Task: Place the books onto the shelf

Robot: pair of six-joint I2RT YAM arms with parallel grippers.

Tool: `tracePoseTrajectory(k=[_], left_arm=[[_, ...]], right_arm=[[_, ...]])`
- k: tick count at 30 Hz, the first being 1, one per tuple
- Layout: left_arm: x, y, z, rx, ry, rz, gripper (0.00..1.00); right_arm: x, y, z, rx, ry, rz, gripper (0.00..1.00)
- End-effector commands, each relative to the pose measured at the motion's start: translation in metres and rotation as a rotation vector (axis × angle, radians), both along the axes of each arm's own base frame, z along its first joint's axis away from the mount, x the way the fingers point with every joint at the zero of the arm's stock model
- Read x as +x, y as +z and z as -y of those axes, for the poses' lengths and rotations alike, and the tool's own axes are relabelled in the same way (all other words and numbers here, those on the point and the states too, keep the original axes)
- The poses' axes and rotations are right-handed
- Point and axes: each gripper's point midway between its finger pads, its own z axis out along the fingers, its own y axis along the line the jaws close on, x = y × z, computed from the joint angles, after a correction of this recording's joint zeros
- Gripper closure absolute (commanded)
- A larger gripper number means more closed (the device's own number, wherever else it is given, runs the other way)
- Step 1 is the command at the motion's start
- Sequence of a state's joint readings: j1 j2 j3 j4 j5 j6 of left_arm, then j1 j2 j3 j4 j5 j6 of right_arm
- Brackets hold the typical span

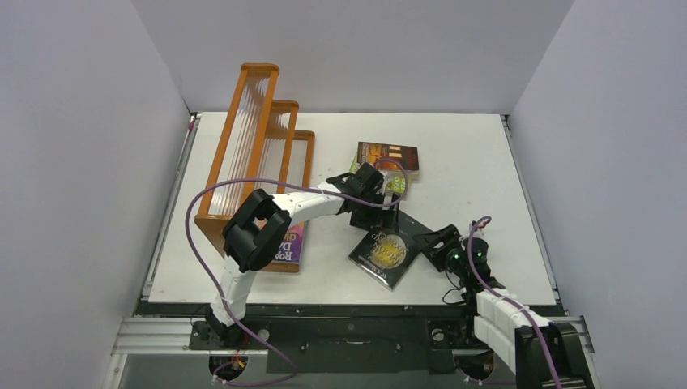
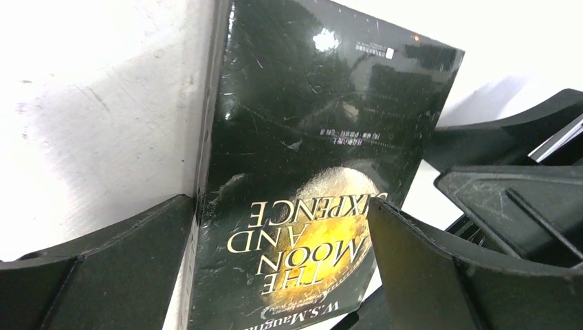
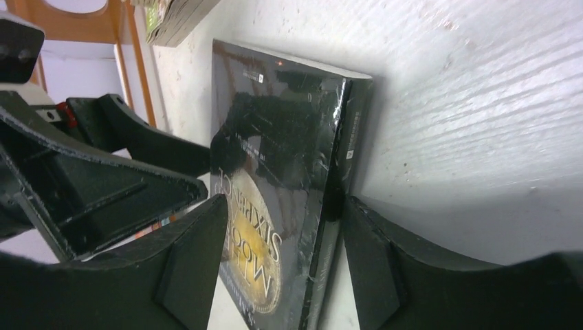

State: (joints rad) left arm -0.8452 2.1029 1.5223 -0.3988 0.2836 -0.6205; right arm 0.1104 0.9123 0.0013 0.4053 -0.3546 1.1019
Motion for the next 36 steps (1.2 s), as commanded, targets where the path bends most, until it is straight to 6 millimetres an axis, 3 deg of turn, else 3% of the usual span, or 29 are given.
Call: tracePoseTrajectory(k=[1, 6, 12, 15, 17, 21, 24, 27, 36], left_arm=[[-0.023, 0.017, 0.033, -0.152, -0.094, -0.033, 0.04], [-0.024, 0.021, 0.034, -0.165, -0.103, -0.034, 0.04], [-0.034, 0.016, 0.034, -0.196, -0.093, -0.066, 0.04], [-0.035, 0.022, 0.03, -0.196, -0.092, -0.051, 0.04], [-0.032, 0.027, 0.026, -0.187, -0.084, -0.032, 0.04], [-0.03, 0.035, 0.019, -0.175, -0.083, -0.006, 0.04], [-0.036, 0.03, 0.014, -0.174, -0.081, -0.019, 0.04], [-0.042, 0.021, 0.009, -0.169, -0.074, -0.04, 0.02], [-0.044, 0.022, 0.002, -0.155, -0.071, -0.037, 0.03]], right_arm=[[-0.02, 0.051, -0.05, 0.23, 0.257, 0.123, 0.42], [-0.021, 0.063, -0.055, 0.265, 0.287, 0.149, 0.4], [-0.015, 0.04, -0.045, 0.198, 0.223, 0.097, 0.39], [-0.015, 0.004, -0.022, 0.027, 0.132, -0.028, 0.35], [-0.016, -0.001, -0.008, -0.073, 0.088, -0.061, 0.33], [-0.018, 0.013, 0.016, -0.209, 0.015, -0.059, 0.32], [-0.023, 0.018, 0.032, -0.291, -0.025, -0.061, 0.32], [-0.033, 0.015, 0.034, -0.296, -0.029, -0.079, 0.32], [-0.056, -0.002, 0.027, -0.261, 0.014, -0.146, 0.32]])
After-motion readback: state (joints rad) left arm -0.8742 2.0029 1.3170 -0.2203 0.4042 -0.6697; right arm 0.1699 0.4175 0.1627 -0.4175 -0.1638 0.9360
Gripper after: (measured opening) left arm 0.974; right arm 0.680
